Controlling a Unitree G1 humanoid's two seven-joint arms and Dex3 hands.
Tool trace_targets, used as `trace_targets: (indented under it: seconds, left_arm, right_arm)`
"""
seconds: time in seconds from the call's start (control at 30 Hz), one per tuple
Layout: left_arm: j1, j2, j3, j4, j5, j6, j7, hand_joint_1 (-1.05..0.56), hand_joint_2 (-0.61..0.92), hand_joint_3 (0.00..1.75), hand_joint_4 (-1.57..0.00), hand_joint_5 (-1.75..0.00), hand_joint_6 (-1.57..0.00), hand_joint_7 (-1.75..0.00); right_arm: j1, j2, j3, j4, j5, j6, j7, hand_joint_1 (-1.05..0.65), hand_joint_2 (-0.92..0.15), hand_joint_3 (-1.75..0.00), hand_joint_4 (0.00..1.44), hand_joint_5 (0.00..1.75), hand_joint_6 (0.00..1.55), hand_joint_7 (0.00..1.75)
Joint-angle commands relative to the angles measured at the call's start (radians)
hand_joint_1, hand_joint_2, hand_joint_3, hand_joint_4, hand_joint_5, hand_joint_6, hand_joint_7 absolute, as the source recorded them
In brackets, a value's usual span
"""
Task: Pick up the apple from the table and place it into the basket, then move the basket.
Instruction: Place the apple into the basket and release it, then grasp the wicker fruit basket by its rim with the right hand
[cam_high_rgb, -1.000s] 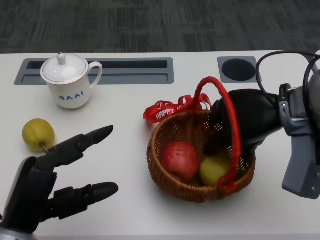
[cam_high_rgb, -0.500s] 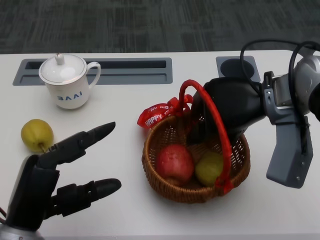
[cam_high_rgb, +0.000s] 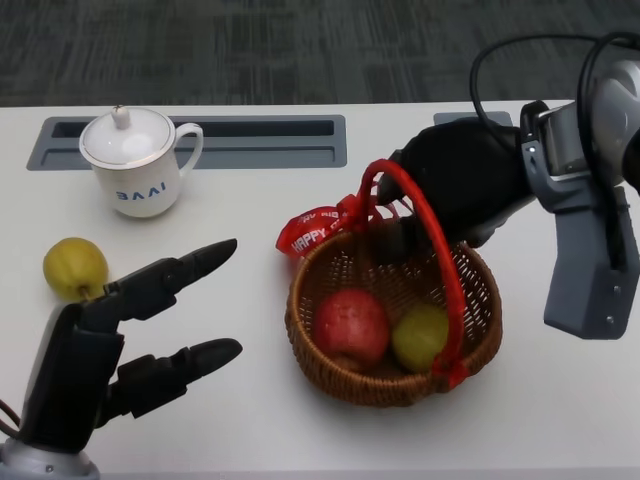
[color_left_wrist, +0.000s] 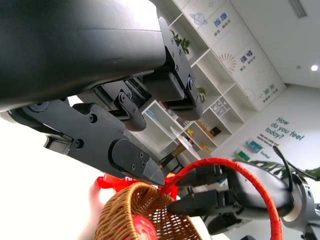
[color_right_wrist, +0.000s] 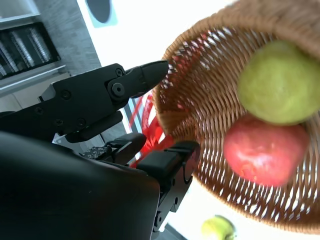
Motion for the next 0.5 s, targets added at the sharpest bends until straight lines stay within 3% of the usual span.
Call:
trace_targets:
  seconds: [0.03, 0.23, 0.5]
  left_arm:
    - [-0.002, 0.001, 0.009, 0.002, 0.006, -0.006, 0.022, -0.19, 0.82, 0.0, -0.85, -0.01, -0.76, -0.01]
    - [0.004, 0.009, 0.009, -0.004, -0.001, -0.004, 0.014, -0.2, 0.83, 0.0, -0.83, 0.0, -0.76, 0.0]
    - [-0.011, 0.012, 0.007, 0.008, -0.018, -0.011, 0.009, -0.21, 0.82, 0.0, -0.84, 0.0, -0.76, 0.0]
  right_arm:
    - [-0.055, -0.041, 0.024, -0.018, -0.022, -0.013, -0.007, -0.6, -0.7, 0.0, 0.48, 0.0, 0.43, 0.0]
    - [-0.083, -0.096, 0.062, -0.039, -0.069, 0.008, -0.071, -0.9, -0.71, -0.01, 0.39, 0.0, 0.34, 0.0]
    - [-0.065, -0.128, 0.129, -0.041, -0.138, 0.072, -0.209, -0.93, -0.74, -0.01, 0.38, 0.01, 0.33, 0.01]
